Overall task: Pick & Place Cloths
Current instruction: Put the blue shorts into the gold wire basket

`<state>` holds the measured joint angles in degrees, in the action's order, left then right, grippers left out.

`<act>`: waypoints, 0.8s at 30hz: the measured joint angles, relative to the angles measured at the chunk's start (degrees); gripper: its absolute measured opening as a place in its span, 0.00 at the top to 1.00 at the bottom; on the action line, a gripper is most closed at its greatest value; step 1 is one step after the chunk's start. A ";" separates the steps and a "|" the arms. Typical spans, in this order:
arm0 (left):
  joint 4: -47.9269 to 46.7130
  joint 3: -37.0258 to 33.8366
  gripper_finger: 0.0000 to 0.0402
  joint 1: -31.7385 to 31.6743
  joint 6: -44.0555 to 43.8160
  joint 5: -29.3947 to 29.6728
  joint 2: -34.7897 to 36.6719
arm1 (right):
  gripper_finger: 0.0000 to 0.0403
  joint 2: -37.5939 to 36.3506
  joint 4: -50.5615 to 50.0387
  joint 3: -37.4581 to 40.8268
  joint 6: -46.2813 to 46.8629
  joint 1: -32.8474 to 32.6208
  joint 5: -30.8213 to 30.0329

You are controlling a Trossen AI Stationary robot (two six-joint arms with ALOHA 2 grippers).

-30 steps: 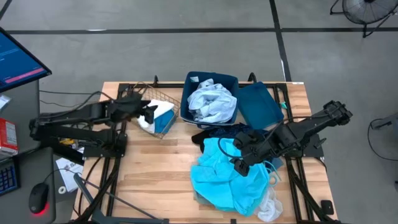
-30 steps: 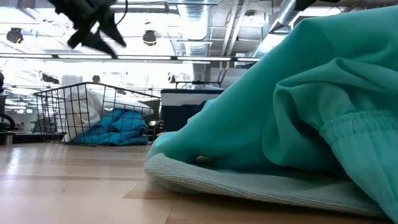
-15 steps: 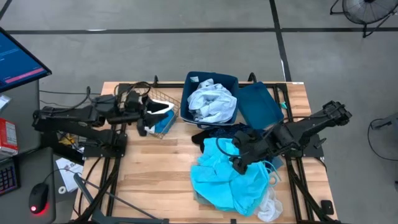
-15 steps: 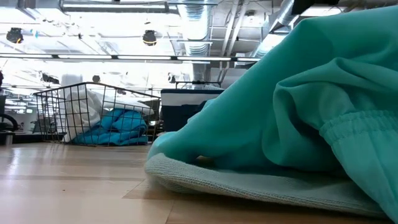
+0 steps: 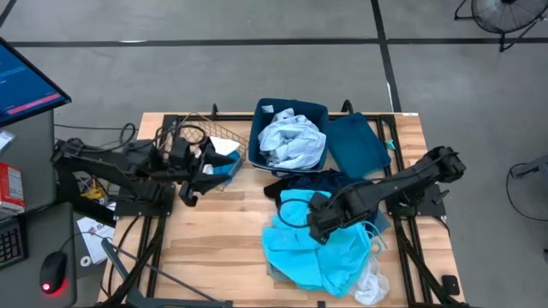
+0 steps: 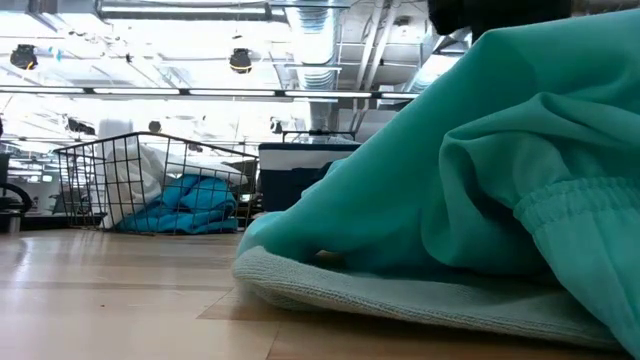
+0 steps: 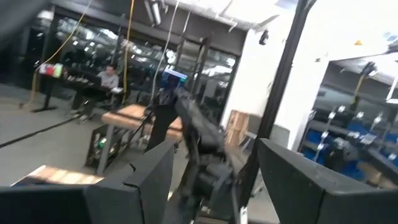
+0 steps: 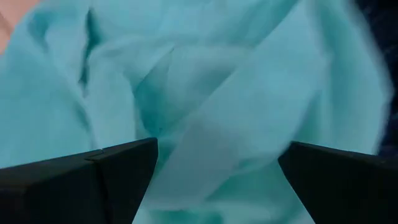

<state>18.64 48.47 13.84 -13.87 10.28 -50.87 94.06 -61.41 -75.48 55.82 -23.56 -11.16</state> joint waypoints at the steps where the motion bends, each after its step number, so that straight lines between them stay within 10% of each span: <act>1: 0.75 0.00 0.46 0.34 -0.02 0.00 0.04 | 0.19 0.00 -0.08 -0.02 0.49 -0.42 0.97; 15: 2.94 0.00 0.46 3.02 -1.49 0.56 -3.01 | 0.33 0.00 -4.89 3.83 18.49 -7.18 -0.86; 24: 4.42 0.00 0.46 2.40 -0.63 0.45 -3.44 | 0.81 0.02 -0.16 5.66 29.38 -10.66 0.79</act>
<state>23.07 48.47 16.24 -14.49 10.73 -54.32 94.08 -61.57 -69.82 85.20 -34.22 -10.37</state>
